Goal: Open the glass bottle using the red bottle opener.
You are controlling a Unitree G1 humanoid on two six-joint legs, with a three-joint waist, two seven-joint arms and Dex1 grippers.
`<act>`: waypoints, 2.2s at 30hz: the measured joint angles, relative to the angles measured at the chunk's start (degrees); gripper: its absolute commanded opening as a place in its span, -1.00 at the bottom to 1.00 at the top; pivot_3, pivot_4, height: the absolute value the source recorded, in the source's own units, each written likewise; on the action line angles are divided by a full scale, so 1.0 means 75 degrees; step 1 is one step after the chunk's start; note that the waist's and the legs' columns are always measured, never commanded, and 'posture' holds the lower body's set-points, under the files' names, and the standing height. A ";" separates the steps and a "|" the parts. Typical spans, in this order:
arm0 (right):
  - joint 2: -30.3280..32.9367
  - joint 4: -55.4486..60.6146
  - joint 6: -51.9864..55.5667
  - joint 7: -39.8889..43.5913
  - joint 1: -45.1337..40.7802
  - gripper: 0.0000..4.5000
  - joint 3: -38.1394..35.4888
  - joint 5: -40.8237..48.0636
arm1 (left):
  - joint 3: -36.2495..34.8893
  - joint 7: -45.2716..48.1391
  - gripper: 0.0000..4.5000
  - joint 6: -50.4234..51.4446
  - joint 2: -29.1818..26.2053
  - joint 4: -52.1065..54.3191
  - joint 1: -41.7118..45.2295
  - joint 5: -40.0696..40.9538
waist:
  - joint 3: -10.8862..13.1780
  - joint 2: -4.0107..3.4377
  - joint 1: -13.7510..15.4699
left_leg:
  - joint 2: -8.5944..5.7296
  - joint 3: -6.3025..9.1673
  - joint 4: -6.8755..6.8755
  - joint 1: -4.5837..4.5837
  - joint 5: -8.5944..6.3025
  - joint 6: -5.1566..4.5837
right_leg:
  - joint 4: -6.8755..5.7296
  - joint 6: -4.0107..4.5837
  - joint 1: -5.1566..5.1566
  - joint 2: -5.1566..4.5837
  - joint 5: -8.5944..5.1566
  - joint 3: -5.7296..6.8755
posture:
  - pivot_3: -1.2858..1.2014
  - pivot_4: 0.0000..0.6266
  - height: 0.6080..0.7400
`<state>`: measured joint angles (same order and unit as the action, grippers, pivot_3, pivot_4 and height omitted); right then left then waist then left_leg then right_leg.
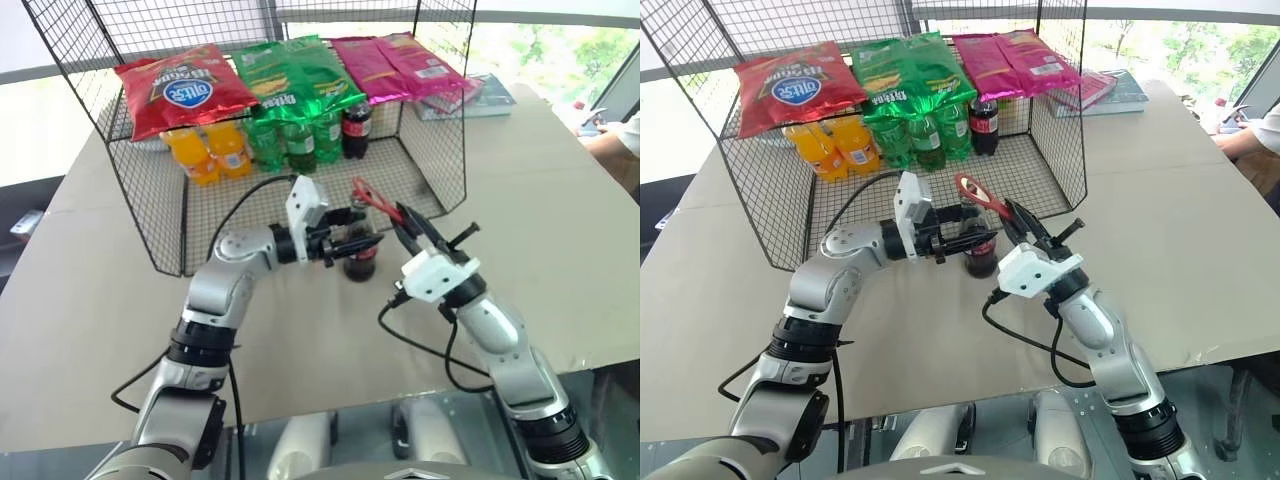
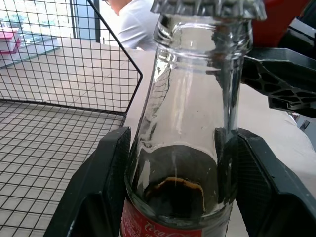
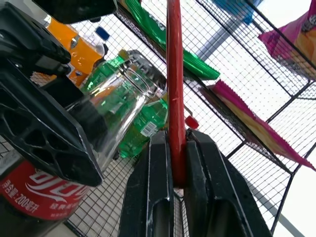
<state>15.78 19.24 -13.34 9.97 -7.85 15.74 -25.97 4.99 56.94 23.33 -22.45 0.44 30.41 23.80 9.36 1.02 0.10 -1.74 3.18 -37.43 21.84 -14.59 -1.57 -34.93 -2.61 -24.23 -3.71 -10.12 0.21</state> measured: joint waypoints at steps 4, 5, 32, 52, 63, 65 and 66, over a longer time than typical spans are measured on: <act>-0.0001 -0.0466 -0.0265 -0.0280 0.0010 -1.00 0.0030 -0.0225 | 0.0000 0.0020 0.03 0.0014 -0.0044 0.0007 0.0000 -0.0003 | -0.0003 0.0002 -0.0013 | 0.0000 -0.0001 0.0000 -0.0007 0.0000 0.0000 | -0.0002 0.0000 0.0004 0.0000 0.0000 -0.0003 | 0.03 -0.52 1.00; -0.0007 -0.0651 -0.0299 -0.0399 0.0013 -1.00 0.0031 -0.0288 | 0.0005 0.0013 0.03 0.0038 -0.0055 0.0030 -0.0001 -0.0005 | -0.0003 0.0002 -0.0017 | 0.0000 -0.0002 0.0000 -0.0007 0.0000 0.0000 | -0.0003 0.0000 0.0004 0.0000 0.0000 -0.0003 | 0.03 -0.52 1.00; 0.1202 -0.1025 -0.1131 -0.1013 -0.0608 -1.00 0.0039 -0.1834 | 0.0166 -0.0159 0.03 0.0115 -0.0090 0.0607 -0.0338 -0.0247 | -0.0023 -0.0002 -0.0083 | -0.0001 -0.0006 0.0000 -0.0055 -0.0018 -0.0031 | 0.0004 0.0001 0.0058 -0.0003 -0.0002 -0.0010 | 0.03 -0.52 1.00; 0.3257 -0.0480 -0.1174 0.1831 -0.2209 -1.00 -0.0535 -0.0450 | 0.0319 -0.0108 0.03 -0.0283 0.0067 0.0362 -0.0288 -0.0349 | -0.0024 -0.0002 -0.0060 | 0.0001 -0.0013 0.0000 -0.0065 -0.0023 -0.0039 | 0.0009 0.0000 0.0071 -0.0008 -0.0002 -0.0010 | 0.03 -0.52 1.00; 0.2457 0.0867 0.0859 0.2291 -0.2158 -1.00 -0.1748 0.1220 | 0.0301 -0.0216 0.03 -0.0332 0.0212 0.0429 -0.0370 -0.0353 | -0.0023 -0.0002 0.0049 | 0.0005 0.0007 0.0000 -0.0052 -0.0025 -0.0041 | 0.0014 0.0000 0.0067 -0.0011 -0.0002 0.0002 | 0.03 -0.52 1.00; 0.2159 0.1317 0.2030 0.2450 -0.1770 -1.00 -0.2039 0.1843 | 0.0298 -0.0231 0.03 -0.0328 0.0220 0.0470 -0.0394 -0.0345 | -0.0023 -0.0003 0.0082 | 0.0007 0.0010 0.0001 -0.0048 -0.0025 -0.0043 | 0.0012 0.0000 0.0066 -0.0012 -0.0002 0.0005 | 0.03 -0.52 1.00; 0.1896 0.1860 0.3314 0.2618 -0.1199 -1.00 -0.2308 0.2467 | 0.0313 -0.0240 0.03 -0.0322 0.0243 0.0485 -0.0397 -0.0329 | -0.0026 0.0000 0.0117 | 0.0009 0.0028 0.0000 -0.0037 -0.0026 -0.0043 | 0.0014 0.0001 0.0065 -0.0014 -0.0002 0.0021 | 0.03 -0.52 1.00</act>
<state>30.00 33.19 11.51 29.60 -16.84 -1.57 -7.47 7.34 55.15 20.92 -20.64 4.08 27.43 21.33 9.16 1.02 0.98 -1.67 3.39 -37.43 21.56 -14.78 -1.89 -34.82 -2.61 -23.74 -3.82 -10.14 0.37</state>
